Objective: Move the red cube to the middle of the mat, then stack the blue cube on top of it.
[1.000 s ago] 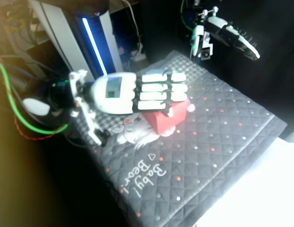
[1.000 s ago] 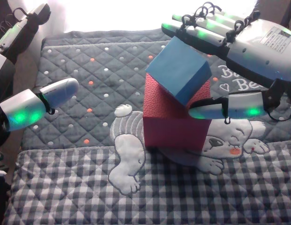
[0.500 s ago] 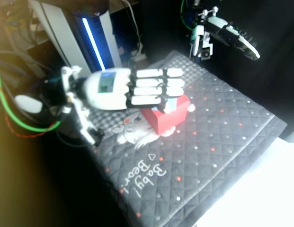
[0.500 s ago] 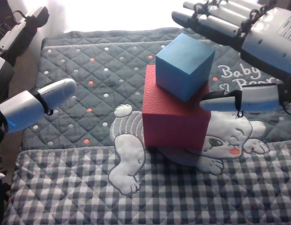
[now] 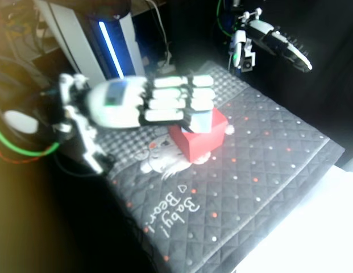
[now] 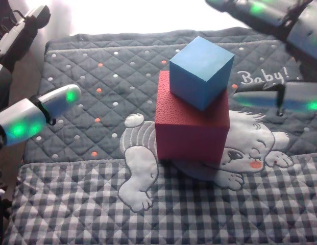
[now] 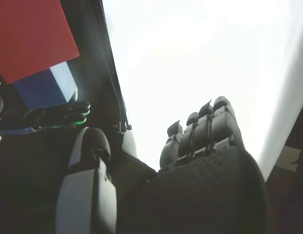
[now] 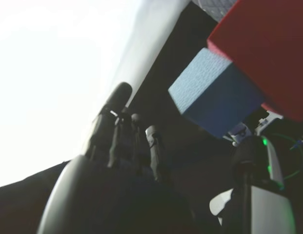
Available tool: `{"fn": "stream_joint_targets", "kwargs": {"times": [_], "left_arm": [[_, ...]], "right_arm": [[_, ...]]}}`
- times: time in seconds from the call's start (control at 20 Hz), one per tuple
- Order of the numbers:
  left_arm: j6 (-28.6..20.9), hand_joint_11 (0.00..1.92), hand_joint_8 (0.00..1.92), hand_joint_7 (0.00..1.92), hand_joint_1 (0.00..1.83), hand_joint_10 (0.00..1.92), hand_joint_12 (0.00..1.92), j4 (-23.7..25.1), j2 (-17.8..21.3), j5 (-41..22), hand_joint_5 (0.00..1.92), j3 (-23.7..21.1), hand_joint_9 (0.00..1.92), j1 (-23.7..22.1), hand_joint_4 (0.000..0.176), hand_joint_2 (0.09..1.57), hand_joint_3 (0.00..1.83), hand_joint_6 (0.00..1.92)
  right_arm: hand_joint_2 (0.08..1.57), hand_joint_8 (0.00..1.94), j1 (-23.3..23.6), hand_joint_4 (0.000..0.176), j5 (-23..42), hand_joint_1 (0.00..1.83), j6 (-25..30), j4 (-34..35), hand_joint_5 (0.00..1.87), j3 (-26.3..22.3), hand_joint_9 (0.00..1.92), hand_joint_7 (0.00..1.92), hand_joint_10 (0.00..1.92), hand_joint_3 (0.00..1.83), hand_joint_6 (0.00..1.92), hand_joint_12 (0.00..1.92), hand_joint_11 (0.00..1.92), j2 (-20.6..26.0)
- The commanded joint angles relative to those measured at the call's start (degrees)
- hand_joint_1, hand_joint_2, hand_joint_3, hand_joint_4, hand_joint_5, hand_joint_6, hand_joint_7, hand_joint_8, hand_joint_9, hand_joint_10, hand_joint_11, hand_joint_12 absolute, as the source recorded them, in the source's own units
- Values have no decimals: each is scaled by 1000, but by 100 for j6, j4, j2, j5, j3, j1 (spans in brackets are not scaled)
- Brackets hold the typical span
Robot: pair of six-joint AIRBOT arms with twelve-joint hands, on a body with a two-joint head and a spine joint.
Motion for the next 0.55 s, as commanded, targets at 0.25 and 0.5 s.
{"fn": "stream_joint_targets", "kwargs": {"times": [0.25,0.5], "left_arm": [[-18,0,0,0,605,0,0,110,134,-1187,25,-106,0,111,120,1136,8,7],[102,0,0,0,565,0,0,227,330,-1450,0,-225,0,157,123,1171,12,0]], "right_arm": [[1178,0,-563,26,1287,582,-841,875,0,-504,0,0,0,8,0,2,0,818],[1196,0,-1099,54,1980,598,-1768,1414,0,-978,0,0,0,10,0,2,2,1277]]}}
